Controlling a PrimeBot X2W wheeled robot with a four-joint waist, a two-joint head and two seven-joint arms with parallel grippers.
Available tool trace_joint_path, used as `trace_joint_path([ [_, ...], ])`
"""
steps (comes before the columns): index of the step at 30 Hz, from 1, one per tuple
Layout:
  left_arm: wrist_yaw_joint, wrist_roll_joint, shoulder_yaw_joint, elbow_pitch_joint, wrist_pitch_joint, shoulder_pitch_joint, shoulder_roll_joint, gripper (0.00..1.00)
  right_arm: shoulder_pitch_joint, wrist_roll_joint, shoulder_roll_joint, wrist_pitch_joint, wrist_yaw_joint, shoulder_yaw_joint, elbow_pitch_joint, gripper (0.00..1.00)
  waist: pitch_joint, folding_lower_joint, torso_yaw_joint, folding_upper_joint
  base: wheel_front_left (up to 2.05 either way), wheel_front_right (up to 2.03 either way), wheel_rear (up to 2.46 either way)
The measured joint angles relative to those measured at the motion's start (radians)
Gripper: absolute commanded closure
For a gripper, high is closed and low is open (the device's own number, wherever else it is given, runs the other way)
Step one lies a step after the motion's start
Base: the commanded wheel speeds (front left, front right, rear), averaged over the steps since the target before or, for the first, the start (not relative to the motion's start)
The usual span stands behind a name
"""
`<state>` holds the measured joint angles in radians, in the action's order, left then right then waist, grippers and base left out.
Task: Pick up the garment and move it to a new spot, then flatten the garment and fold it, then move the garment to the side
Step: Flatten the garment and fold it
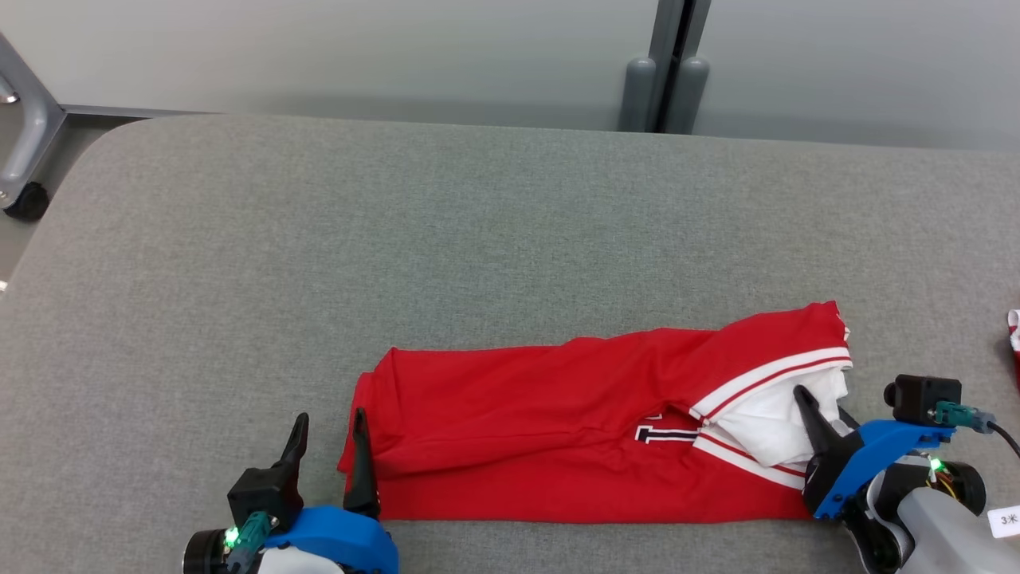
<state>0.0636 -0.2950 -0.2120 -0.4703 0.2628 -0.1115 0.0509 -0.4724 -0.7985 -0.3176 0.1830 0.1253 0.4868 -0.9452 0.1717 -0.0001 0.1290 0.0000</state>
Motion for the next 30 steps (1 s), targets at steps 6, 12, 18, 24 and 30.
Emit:
trace_joint_path([
  [6, -0.002, 0.0, -0.013, -0.002, 0.0, -0.016, 0.0, 0.0, -0.019, -0.006, -0.008, 0.048, 0.007, 0.004, -0.016, 1.0, 0.004, 0.0002, -0.044, 0.0001, 0.0, 0.0, 0.0],
  [12, -0.008, -0.001, -0.027, -0.011, 0.0, -0.024, 0.0, 0.0, -0.035, -0.012, -0.036, 0.072, 0.006, -0.01, -0.025, 1.0, -0.004, 0.0002, -0.111, 0.0002, 0.0, 0.0, 0.0],
  [18, -0.007, -0.013, -0.045, -0.018, 0.0, -0.037, -0.001, 0.0, -0.036, 0.002, -0.031, 0.077, 0.005, -0.006, 0.067, 1.0, -0.029, 0.0001, -0.155, 0.0002, 0.0, 0.0, 0.0],
  [24, -0.009, -0.017, -0.063, -0.039, 0.0, -0.034, -0.001, 0.0, 0.01, -0.054, 0.014, 0.078, 0.005, 0.094, 0.255, 1.0, -0.053, 0.0001, -0.128, 0.0002, 0.0, 0.0, 0.0],
  [30, -0.011, -0.021, -0.085, -0.051, 0.0, -0.012, 0.0, 0.0, 0.032, -0.111, 0.019, 0.043, 0.005, 0.201, 0.39, 1.0, -0.078, 0.0, -0.053, 0.0001, 0.0, 0.0, 0.0],
])
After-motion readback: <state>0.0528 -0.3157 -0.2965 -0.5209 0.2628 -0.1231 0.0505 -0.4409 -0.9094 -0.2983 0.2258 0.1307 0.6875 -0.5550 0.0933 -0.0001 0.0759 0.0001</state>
